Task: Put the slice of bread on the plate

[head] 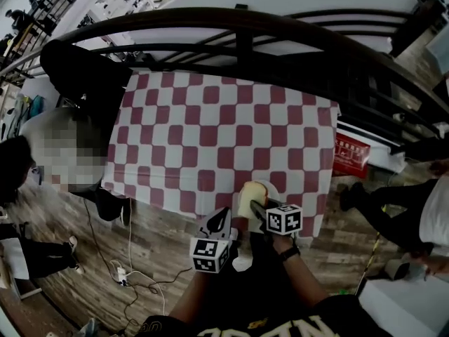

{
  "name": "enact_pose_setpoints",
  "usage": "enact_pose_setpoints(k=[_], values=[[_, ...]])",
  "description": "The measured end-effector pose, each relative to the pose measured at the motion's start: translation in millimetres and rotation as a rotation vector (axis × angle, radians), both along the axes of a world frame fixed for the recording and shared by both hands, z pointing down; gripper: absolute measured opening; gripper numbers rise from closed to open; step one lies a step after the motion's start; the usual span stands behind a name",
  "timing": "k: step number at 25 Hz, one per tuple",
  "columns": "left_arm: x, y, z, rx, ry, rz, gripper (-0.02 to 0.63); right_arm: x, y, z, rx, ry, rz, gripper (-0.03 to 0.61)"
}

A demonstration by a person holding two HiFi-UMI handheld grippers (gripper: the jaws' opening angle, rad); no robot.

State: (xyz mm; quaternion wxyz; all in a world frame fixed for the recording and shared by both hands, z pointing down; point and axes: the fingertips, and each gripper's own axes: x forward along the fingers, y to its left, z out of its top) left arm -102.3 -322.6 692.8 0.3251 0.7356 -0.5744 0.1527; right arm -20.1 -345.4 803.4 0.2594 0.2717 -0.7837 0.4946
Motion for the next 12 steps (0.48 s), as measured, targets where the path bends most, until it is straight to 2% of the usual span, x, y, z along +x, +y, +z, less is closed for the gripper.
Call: enact_pose_setpoints(k=[2,4,5,7,9,12], values=[[0,-1,-1,0.002,0.002,-0.005,0.018,-1,-2,5,0.004,0.029,-0.031,0.134],[1,-3,-3,0.006,0.001,-0.004,0.018,4,-8,9,0.039,0.106,-0.051,0.151],[2,-3,-5,0.008,0.001,-0.001,0.018,9,-13,12,0.072,0.174,-0.059,0.189],[5,-4,-8,0.01,0.008,0.009,0.018,19,-22,18,0.138,0.301,-0.088,0.378],[9,-5,-12,0.017,0.015,0.025,0.018,25,-28,17,0.157,0.336,-0.094,0.405],[12,-7,-16,0.034,0.007,0.052,0.018,29,-33,5,0.158,0.312,-0.069,0.411]])
